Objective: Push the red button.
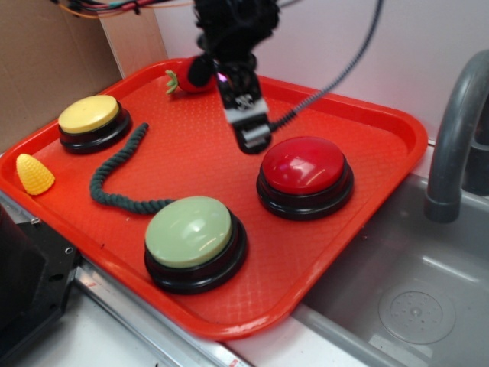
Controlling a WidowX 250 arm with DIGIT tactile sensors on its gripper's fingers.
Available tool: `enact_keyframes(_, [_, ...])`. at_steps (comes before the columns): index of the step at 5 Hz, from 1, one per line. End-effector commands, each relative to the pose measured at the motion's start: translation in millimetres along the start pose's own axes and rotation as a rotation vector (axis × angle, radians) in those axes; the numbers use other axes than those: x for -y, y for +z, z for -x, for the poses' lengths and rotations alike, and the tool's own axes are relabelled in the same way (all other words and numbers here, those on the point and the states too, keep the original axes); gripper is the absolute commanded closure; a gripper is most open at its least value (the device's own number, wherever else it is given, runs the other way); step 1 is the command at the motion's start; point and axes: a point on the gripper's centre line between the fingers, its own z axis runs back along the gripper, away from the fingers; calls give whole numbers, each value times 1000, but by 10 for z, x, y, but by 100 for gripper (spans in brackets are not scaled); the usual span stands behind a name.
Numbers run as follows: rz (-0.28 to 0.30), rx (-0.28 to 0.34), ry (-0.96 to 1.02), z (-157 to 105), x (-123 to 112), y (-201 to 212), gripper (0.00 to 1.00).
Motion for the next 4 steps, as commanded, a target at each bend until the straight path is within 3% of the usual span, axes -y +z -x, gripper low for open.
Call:
enact_keyframes(1, [14, 100, -12, -394, -53, -190, 0])
enact_keyframes(4, [23, 47, -66, -468, 44, -244, 0])
